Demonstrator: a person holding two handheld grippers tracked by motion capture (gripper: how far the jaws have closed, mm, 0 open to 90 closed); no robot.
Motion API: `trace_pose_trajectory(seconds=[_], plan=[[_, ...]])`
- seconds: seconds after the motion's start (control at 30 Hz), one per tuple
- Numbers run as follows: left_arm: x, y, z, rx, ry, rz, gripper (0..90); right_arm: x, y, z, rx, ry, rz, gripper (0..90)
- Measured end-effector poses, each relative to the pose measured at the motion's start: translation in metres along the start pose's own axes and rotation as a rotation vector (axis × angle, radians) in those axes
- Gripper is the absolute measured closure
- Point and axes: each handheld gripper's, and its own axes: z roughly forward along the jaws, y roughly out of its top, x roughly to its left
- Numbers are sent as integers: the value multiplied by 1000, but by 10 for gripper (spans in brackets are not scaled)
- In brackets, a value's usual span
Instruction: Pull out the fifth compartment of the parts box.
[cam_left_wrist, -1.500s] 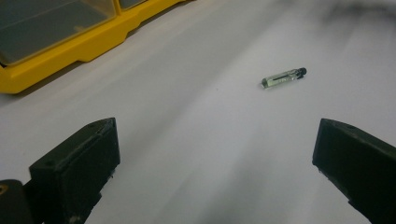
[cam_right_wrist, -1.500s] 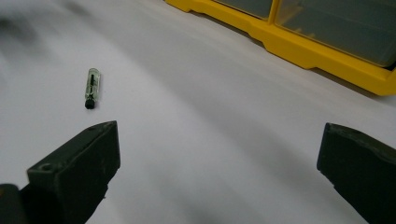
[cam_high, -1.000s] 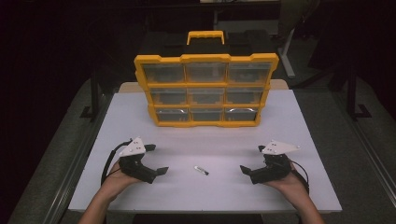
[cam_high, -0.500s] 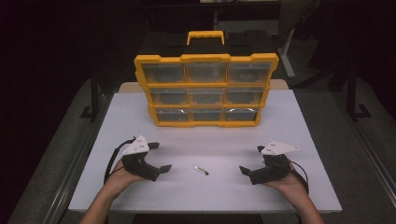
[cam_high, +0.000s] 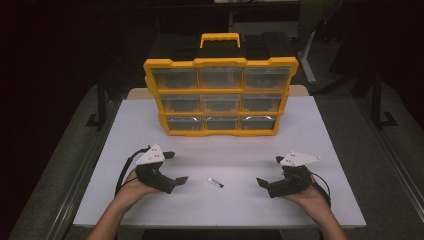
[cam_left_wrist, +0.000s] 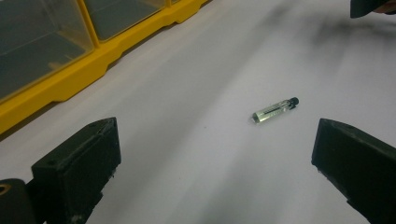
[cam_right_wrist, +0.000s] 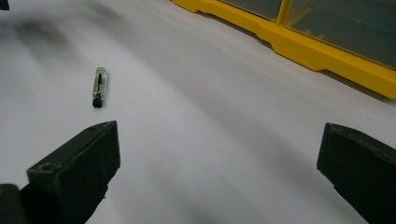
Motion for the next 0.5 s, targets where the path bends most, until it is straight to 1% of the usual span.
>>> trace_pose_trajectory(seconds=[0.03,0.13,0.37,0.4,0.5], plan=[[0,1,1,-3,-2,8,15,0,0,0,0,0,0,0],[0,1,1,-13,2,6,15,0,0,0,5,2,0,0],[0,4,3,-16,6,6,14,0,0,1,4,5,-2,0],[0,4,4,-15,6,11,15,0,0,1,3,7,-1,0],[0,6,5,-18,0,12,15,0,0,0,2,7,-1,0]])
